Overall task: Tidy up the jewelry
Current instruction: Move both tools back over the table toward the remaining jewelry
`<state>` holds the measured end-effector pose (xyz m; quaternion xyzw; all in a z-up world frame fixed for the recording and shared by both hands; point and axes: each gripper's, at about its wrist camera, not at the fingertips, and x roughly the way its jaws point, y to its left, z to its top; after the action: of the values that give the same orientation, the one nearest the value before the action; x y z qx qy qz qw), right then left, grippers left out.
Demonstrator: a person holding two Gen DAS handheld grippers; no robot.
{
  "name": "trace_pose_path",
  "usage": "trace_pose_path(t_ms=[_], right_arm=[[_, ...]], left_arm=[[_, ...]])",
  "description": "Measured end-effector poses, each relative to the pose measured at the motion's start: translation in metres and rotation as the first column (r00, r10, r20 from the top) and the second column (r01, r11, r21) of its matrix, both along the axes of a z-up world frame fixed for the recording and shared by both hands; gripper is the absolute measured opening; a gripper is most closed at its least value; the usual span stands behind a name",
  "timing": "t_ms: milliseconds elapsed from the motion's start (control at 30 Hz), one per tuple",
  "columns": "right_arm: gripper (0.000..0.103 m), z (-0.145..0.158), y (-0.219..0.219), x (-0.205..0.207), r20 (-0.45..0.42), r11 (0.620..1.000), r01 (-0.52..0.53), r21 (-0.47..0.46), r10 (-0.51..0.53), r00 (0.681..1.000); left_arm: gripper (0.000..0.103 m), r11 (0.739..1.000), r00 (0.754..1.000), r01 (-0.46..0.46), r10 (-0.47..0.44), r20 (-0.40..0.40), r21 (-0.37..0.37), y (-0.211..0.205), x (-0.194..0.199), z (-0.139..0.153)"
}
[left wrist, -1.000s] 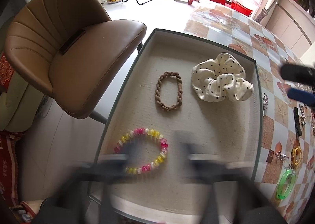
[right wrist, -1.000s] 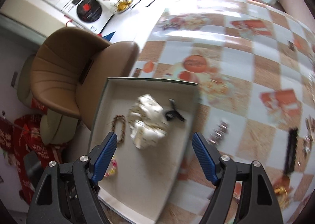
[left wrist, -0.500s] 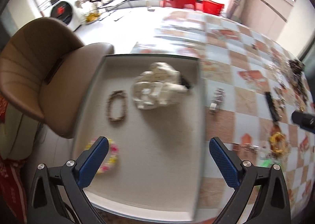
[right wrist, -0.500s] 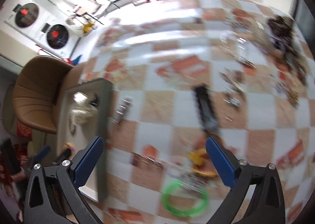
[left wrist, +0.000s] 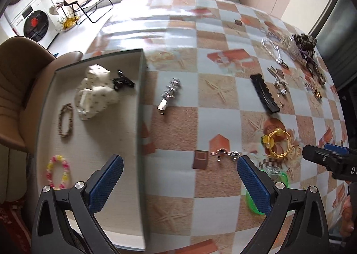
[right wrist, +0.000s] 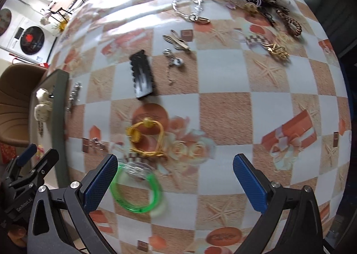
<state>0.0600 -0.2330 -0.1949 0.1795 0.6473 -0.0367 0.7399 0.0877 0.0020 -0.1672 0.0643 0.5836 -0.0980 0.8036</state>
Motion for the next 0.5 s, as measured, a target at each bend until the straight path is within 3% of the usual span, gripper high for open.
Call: trace_pose_path(t_ms=[300, 500], right_arm=[[0.102, -0.014, -0.002, 0.005, -0.012, 0.997, -0.051, -0.066, 0.051, 0.999], [0.092, -0.022, 0.002, 0.011, -0.014, 0.992, -0.1, -0.078, 0.099, 0.995]], left_arm=[[0.103, 0.999, 0.999, 0.017, -0.016, -0.036, 0.035, -0.021, 0.005, -0.024], [0.103, 0.998, 0.997, 0.051, -0.048, -0.057, 0.042, -0.028, 0.006, -0.04]])
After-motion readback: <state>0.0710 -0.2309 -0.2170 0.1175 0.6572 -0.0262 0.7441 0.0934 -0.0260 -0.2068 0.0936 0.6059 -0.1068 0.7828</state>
